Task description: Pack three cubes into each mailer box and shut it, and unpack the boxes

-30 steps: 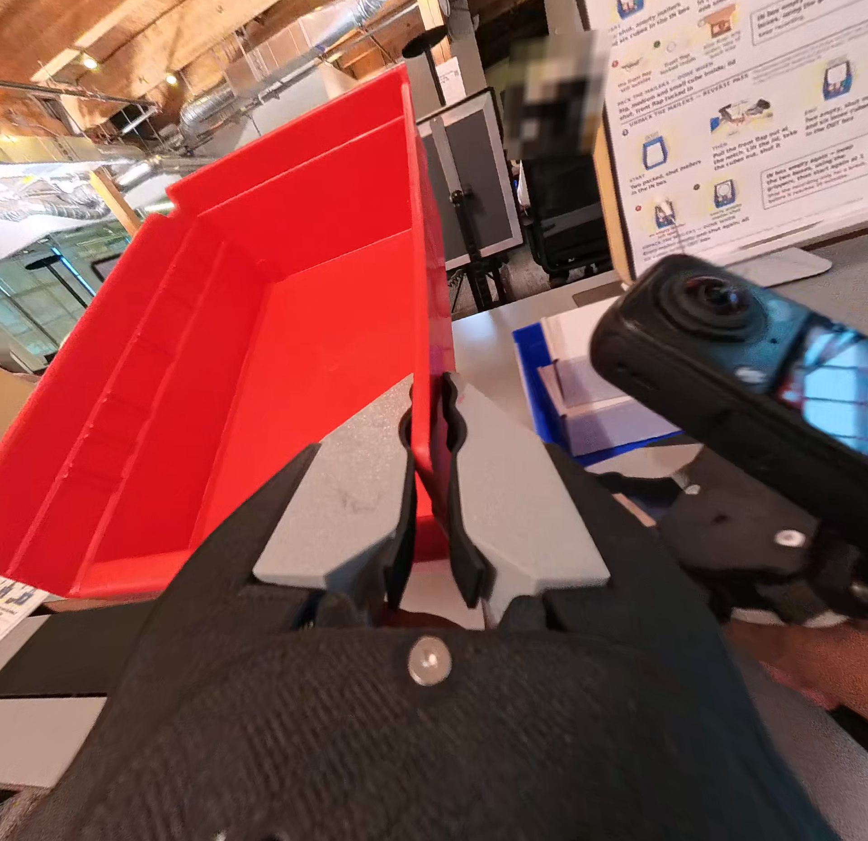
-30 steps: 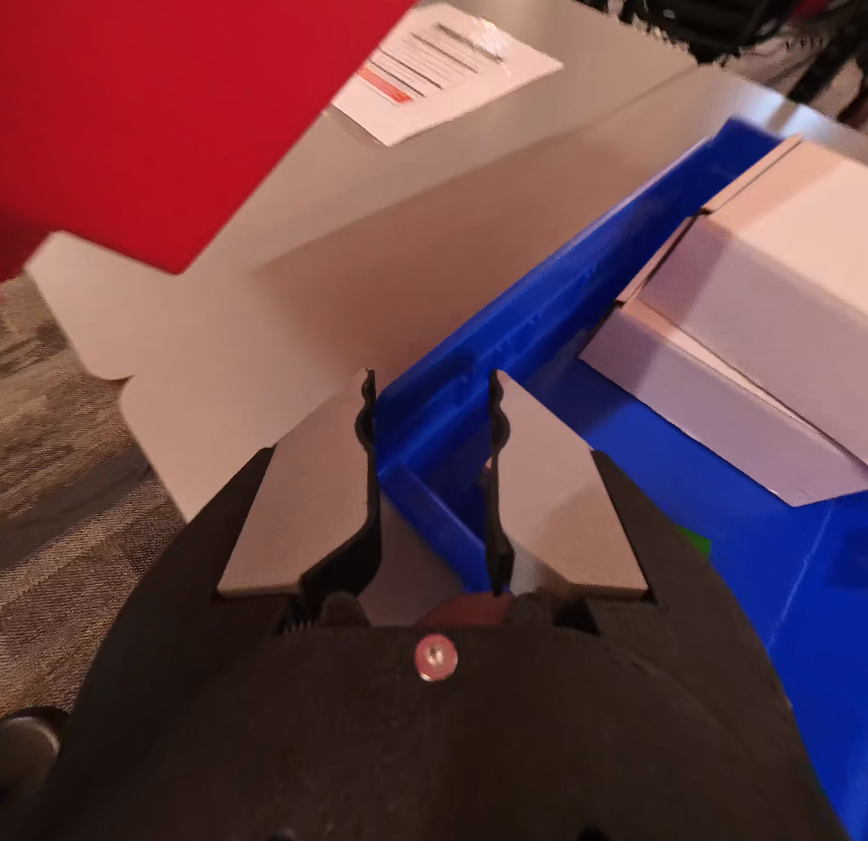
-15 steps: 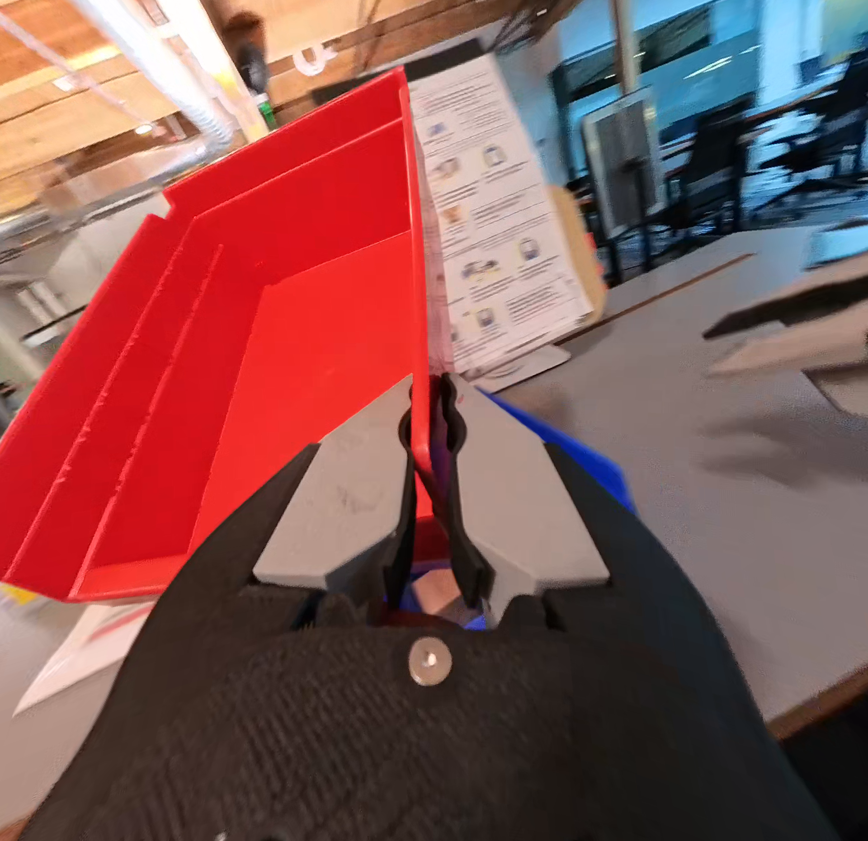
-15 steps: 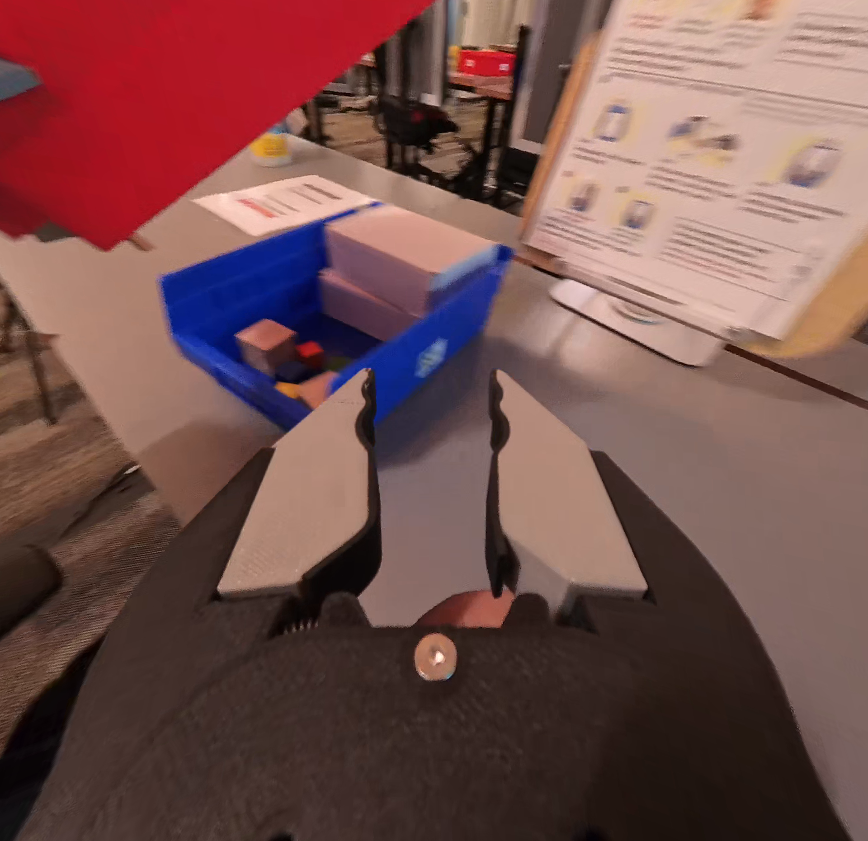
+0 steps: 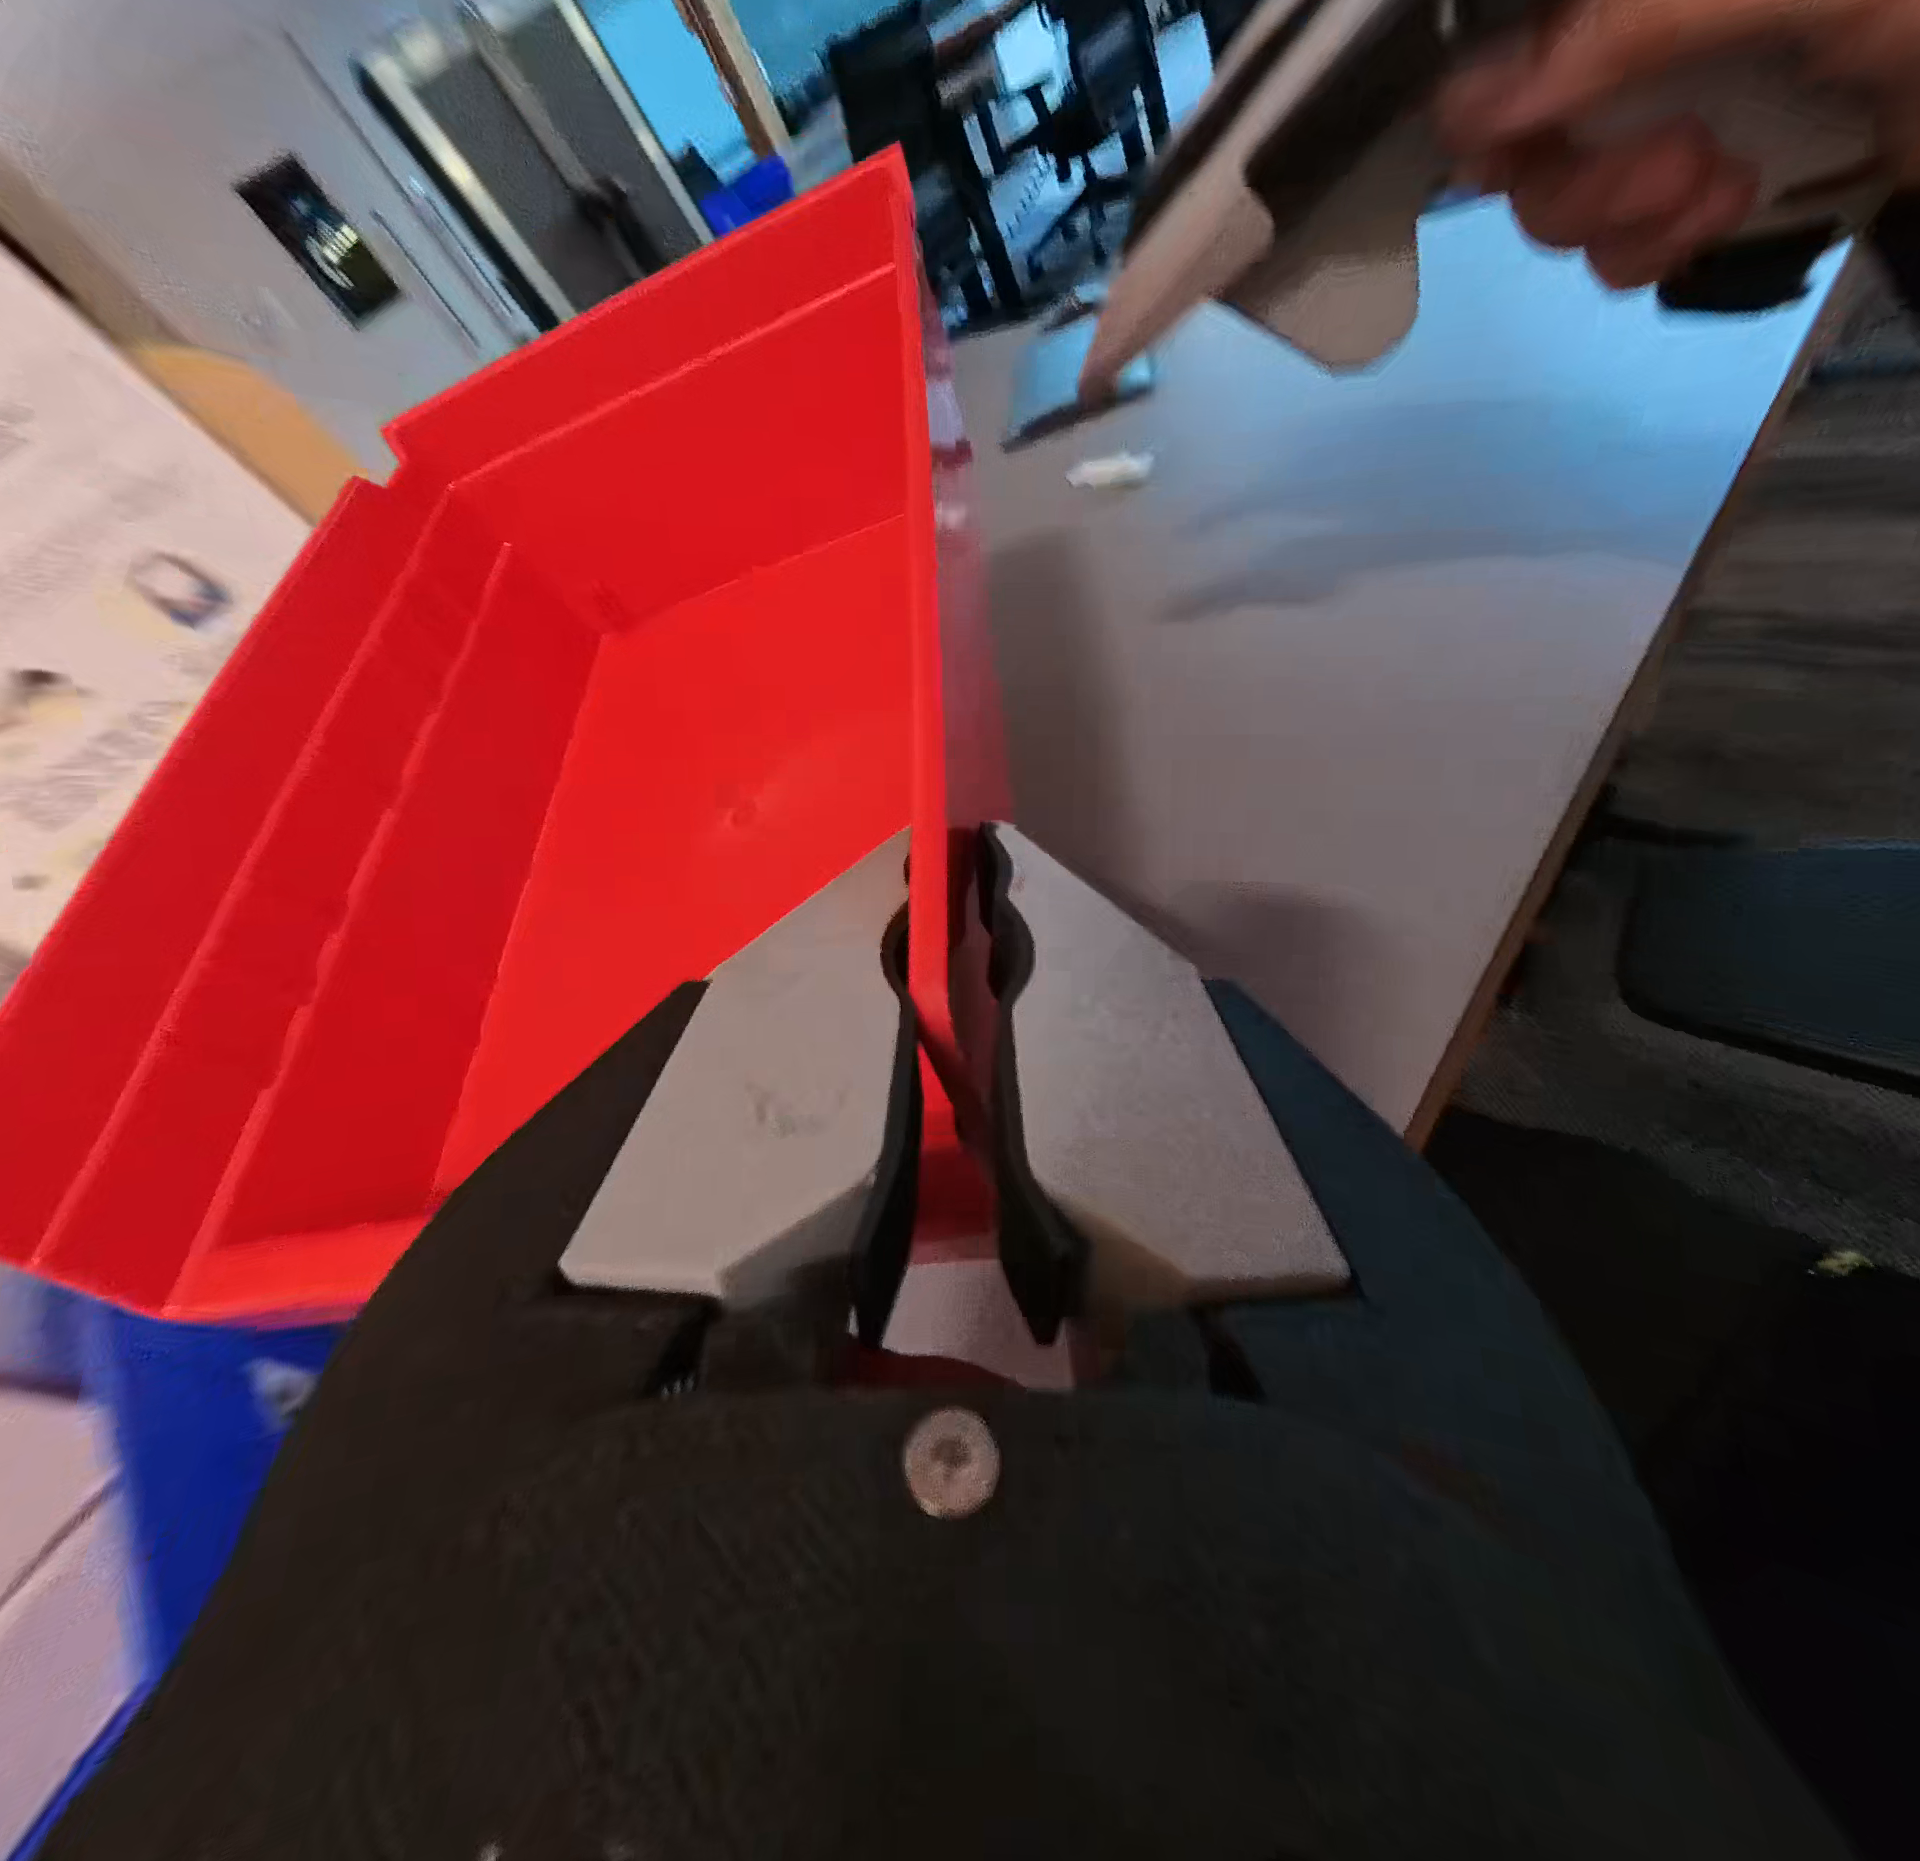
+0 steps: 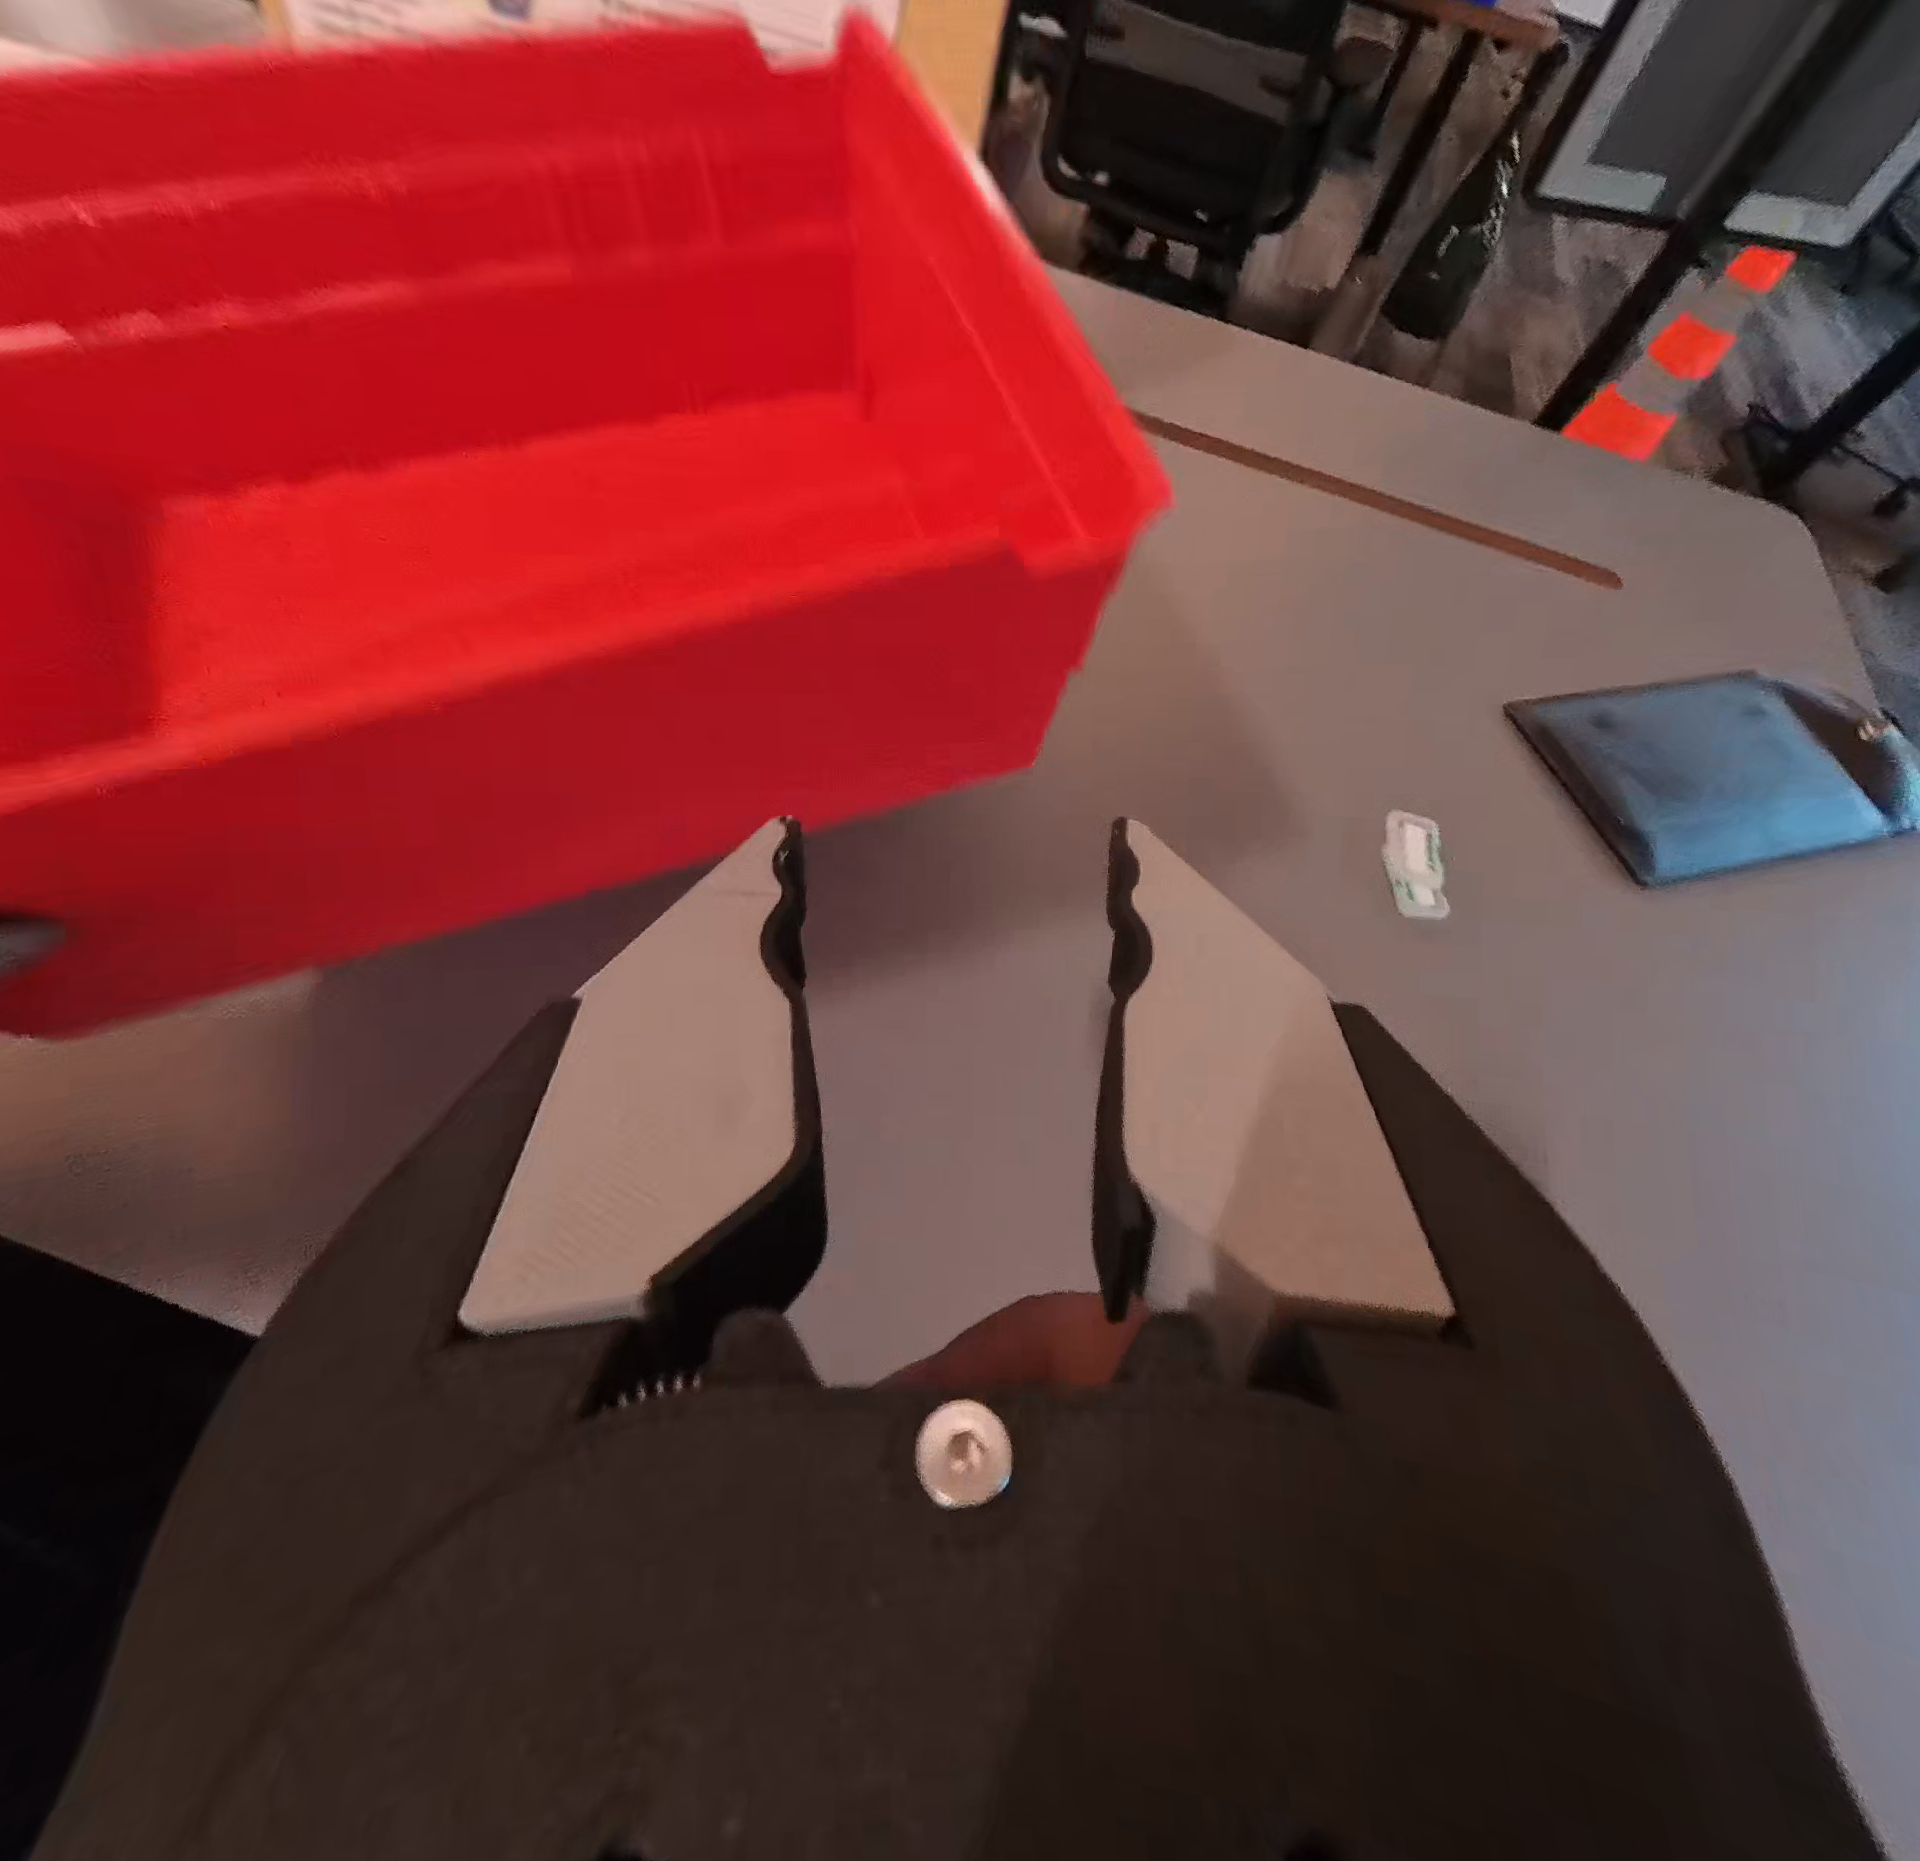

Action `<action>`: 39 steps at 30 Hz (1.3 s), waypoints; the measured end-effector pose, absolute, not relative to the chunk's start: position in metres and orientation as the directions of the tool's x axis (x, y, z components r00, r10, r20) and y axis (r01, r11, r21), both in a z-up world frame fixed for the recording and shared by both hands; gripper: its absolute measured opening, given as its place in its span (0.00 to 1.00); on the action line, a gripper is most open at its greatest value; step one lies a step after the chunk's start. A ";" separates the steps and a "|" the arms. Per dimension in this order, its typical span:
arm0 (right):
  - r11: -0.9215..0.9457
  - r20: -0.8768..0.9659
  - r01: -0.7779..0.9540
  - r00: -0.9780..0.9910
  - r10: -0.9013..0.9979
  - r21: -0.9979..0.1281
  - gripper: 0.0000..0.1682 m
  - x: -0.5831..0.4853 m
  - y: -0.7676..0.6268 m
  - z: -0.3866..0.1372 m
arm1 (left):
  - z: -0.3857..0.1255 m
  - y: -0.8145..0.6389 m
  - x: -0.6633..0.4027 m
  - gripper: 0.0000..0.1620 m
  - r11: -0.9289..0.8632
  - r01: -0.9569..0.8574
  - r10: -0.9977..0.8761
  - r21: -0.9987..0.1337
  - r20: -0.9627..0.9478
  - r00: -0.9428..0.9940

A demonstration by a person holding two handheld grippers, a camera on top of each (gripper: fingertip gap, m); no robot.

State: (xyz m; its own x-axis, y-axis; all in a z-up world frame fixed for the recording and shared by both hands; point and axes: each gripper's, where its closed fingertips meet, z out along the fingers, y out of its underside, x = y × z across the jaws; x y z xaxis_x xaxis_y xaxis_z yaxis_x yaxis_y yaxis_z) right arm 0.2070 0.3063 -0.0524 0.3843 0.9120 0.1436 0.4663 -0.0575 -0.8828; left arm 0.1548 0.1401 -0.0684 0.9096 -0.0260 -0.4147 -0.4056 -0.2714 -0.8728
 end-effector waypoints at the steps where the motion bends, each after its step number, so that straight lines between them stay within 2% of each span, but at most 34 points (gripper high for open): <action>1: -0.068 0.139 0.468 0.394 0.908 -0.881 0.34 0.210 0.312 -0.055 | -0.084 0.155 0.162 0.02 -0.303 -0.404 -0.045 -0.863 -0.410 0.911; 5: -0.083 0.133 0.482 0.397 0.908 -0.872 0.34 0.208 0.318 -0.064 | -0.142 0.209 0.185 0.03 -0.426 -0.389 -0.150 -0.817 -0.360 0.921; 7: -0.079 0.147 0.500 0.397 0.906 -0.862 0.35 0.204 0.318 -0.069 | -0.142 0.230 0.185 0.06 -0.414 -0.386 -0.114 -0.824 -0.374 0.920; 10: -0.050 0.183 0.526 0.381 0.906 -0.849 0.35 0.197 0.310 -0.071 | -0.131 0.233 0.188 0.29 -0.422 -0.339 -0.116 -0.841 -0.321 0.940; 14: 0.014 0.178 0.531 0.260 0.949 -0.847 0.36 0.174 0.268 -0.070 | -0.113 0.191 0.168 0.42 -0.410 -0.286 -0.107 -0.866 -0.266 0.958; 19: 0.172 0.198 0.554 -0.013 0.980 -0.814 0.33 0.130 0.173 -0.085 | -0.086 0.110 0.097 0.42 -0.365 -0.188 0.043 -0.912 -0.218 0.975; 22: 0.274 0.251 0.596 -0.123 0.960 -0.755 0.23 0.111 0.135 -0.110 | -0.085 0.071 0.037 0.44 -0.388 -0.147 0.191 -0.910 -0.236 0.953; 24: 0.307 0.310 0.660 -0.117 0.943 -0.686 0.18 0.110 0.137 -0.129 | -0.093 0.049 0.002 0.46 -0.429 -0.119 0.279 -0.896 -0.257 0.925; 26: 0.323 0.388 0.731 -0.086 0.918 -0.602 0.01 0.117 0.160 -0.144 | -0.103 0.031 -0.020 0.47 -0.454 -0.089 0.325 -0.887 -0.258 0.910; 31: 0.246 0.507 0.863 0.013 0.862 -0.441 0.00 0.168 0.246 -0.160 | -0.127 0.002 -0.055 0.47 -0.498 -0.044 0.395 -0.866 -0.272 0.878; 33: 0.151 0.508 0.900 0.087 0.857 -0.409 0.01 0.198 0.282 -0.164 | -0.135 -0.005 -0.059 0.51 -0.492 -0.006 0.395 -0.871 -0.229 0.890; 35: 0.061 0.476 0.899 0.171 0.863 -0.433 0.10 0.219 0.305 -0.161 | -0.140 -0.010 -0.059 0.50 -0.480 0.034 0.396 -0.877 -0.181 0.900; 36: 0.044 0.433 0.877 0.192 0.880 -0.479 0.11 0.221 0.305 -0.155 | -0.141 -0.011 -0.058 0.50 -0.475 0.038 0.393 -0.879 -0.173 0.903; 39: 0.093 0.235 0.760 0.080 0.969 -0.643 0.14 0.206 0.265 -0.135 | -0.135 0.000 -0.041 0.50 -0.447 0.033 0.357 -0.894 -0.144 0.923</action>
State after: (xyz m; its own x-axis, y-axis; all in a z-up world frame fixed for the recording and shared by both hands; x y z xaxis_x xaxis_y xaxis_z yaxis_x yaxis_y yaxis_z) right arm 0.2062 0.2646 -0.1351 0.0802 0.9687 0.2348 0.7604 0.0929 -0.6427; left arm -0.0409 0.0002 -0.1354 0.9230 0.3568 -0.1444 0.0328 -0.4467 -0.8941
